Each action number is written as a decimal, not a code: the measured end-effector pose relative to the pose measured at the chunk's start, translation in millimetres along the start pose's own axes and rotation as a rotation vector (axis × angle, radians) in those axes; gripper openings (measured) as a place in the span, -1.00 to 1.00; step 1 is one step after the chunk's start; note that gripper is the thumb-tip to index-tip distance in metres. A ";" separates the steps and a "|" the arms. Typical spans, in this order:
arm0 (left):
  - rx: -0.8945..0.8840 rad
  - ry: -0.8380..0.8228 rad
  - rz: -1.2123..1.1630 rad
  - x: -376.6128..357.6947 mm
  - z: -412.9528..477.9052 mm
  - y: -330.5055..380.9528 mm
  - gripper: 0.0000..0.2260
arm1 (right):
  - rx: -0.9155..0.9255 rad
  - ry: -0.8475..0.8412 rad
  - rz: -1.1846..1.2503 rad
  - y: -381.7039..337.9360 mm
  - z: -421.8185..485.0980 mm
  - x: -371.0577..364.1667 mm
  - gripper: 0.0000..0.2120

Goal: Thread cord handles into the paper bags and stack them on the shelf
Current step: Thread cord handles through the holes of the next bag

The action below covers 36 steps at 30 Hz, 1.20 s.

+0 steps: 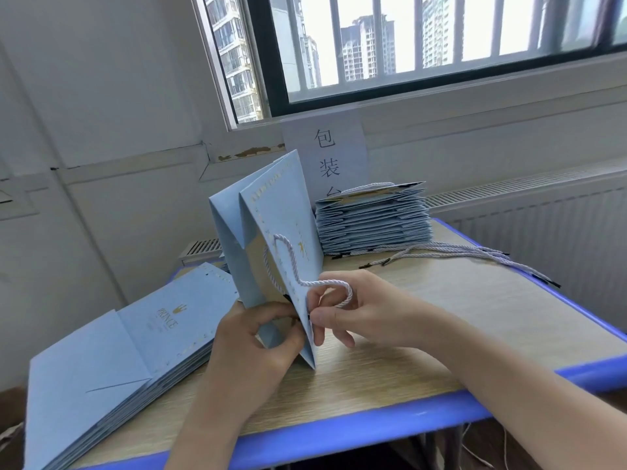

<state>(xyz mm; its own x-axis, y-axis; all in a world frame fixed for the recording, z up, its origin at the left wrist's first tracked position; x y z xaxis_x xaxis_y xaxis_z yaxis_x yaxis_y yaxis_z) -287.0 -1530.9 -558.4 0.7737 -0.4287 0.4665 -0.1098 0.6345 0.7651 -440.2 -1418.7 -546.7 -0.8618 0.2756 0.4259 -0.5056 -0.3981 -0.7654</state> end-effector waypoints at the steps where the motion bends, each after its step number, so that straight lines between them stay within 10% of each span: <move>1: 0.000 0.008 0.000 -0.1 -0.1 -0.1 -0.85 | -0.006 0.009 -0.003 -0.1 -0.2 0.0 -0.94; 23: -0.071 0.008 0.230 -9.3 -4.4 -4.2 -0.75 | -0.223 -0.094 -0.454 13.1 -1.1 -2.4 -0.39; 36: -0.083 0.103 0.190 -9.0 -6.5 7.6 -0.72 | -0.036 -0.156 -0.366 10.3 -3.9 -8.7 -0.74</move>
<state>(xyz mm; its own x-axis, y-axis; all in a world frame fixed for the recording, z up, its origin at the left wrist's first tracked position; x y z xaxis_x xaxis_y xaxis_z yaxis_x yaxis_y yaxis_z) -290.7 -1518.1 -559.7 0.8038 -0.2314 0.5480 -0.2113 0.7501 0.6267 -437.8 -1421.7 -560.2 -0.6224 0.2565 0.7395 -0.7810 -0.2661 -0.5650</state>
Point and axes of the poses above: each hand's wrist, its own z-axis towards the middle knuckle, its own x-axis out of the back of the hand, y = z × x, the point moved 1 cm from there along z, towards the middle knuckle, and after that the axes turned 11 degrees about x, right-handed, at the moved point
